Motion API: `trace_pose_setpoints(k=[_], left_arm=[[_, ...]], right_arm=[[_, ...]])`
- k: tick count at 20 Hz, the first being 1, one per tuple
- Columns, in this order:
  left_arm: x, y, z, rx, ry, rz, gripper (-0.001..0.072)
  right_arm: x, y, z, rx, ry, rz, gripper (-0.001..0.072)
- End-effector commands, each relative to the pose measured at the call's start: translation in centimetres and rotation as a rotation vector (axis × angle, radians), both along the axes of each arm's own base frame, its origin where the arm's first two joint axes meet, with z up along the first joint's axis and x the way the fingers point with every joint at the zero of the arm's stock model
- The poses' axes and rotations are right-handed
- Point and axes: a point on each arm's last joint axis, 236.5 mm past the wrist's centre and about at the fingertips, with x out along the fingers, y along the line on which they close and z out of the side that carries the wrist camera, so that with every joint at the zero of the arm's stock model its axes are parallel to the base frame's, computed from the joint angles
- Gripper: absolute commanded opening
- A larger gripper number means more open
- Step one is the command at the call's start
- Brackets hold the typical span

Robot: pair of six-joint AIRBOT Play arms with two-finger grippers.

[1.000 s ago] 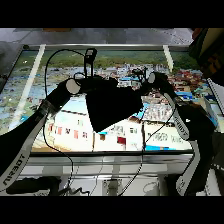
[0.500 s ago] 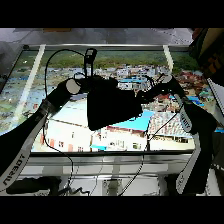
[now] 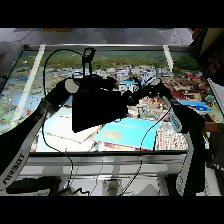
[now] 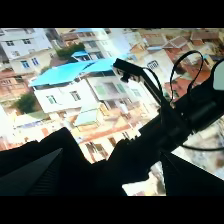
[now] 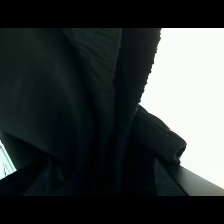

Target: Fold the clothes and pants, and hang the long-sleeved shirts on hangers.

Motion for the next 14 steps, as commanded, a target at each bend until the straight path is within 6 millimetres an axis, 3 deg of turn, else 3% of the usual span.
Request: trace_pose_setpoints(k=[1, 2, 3, 4, 5, 7, 11, 14], left_arm=[[1.0, 1.7, -0.1, 0.001, 0.003, 0.033, 0.0707], [1.2, 2.2, -0.2, 0.004, 0.011, 0.039, 0.0705], [1.3, 2.9, -0.4, 0.009, 0.025, 0.044, 0.0698], [1.3, 3.6, -0.7, 0.015, 0.042, 0.045, 0.0618], [1.2, 4.5, -1.0, 0.023, 0.065, 0.044, 0.0480], [1.0, 6.3, -1.5, 0.036, 0.110, 0.048, 0.0344], [1.3, 10.9, -0.4, 0.037, 0.133, 0.100, 0.0343], [1.5, 14.2, 2.9, 0.020, 0.072, 0.163, 0.0343]], right_arm=[[-0.8, 5.2, 0.4, 0.022, -0.024, 0.012, 0.0691], [-0.9, 6.6, 0.3, 0.019, -0.045, 0.013, 0.0684], [-0.9, 7.8, 0.2, 0.015, -0.066, 0.012, 0.0554], [-1.1, 9.0, 0.2, 0.013, -0.081, 0.012, 0.0269], [-1.4, 9.8, 0.3, 0.018, -0.086, 0.017, 0.0033], [-1.9, 10.9, 0.9, 0.047, -0.078, 0.023, 0.0025], [-1.1, 11.5, 5.8, 0.250, -0.057, -0.010, 0.0024], [1.0, 8.7, 10.6, 0.367, -0.112, -0.049, 0.0025]])
